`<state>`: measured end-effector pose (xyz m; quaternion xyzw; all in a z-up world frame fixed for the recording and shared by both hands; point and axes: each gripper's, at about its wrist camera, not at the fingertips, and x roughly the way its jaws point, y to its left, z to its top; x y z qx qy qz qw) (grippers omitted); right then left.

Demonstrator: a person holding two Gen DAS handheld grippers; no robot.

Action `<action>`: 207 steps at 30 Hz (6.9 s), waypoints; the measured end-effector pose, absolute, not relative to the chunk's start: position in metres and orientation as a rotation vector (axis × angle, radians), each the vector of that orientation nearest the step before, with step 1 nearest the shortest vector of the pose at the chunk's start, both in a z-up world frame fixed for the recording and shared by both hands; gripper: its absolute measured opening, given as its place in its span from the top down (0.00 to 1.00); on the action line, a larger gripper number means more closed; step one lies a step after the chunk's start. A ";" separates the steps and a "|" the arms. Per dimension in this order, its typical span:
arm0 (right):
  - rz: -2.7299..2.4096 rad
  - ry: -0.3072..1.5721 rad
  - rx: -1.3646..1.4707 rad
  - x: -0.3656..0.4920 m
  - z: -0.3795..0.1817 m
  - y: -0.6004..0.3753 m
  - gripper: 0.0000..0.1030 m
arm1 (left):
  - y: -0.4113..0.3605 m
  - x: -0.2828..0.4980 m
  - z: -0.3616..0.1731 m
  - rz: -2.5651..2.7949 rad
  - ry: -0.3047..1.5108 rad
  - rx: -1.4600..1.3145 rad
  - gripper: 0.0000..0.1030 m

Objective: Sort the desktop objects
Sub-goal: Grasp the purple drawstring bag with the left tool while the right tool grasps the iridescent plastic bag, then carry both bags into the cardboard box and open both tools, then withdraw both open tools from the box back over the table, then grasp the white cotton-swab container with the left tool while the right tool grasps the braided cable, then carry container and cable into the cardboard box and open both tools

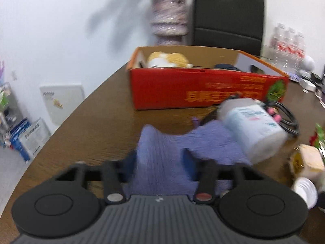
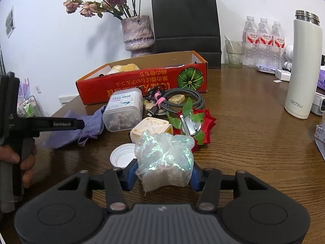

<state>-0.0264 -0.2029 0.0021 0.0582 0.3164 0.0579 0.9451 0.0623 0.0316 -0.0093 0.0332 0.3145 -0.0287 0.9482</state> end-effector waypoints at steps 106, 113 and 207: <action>0.152 0.617 0.016 -0.010 0.074 -0.191 0.14 | 0.026 -0.018 0.060 -0.053 0.678 -0.021 0.00; 0.147 0.630 0.075 -0.054 0.036 -0.201 0.14 | 0.028 -0.060 0.025 -0.062 0.706 -0.025 0.00; 0.289 0.428 0.155 -0.083 0.120 -0.208 0.83 | 0.017 -0.093 0.115 -0.206 0.464 -0.162 0.34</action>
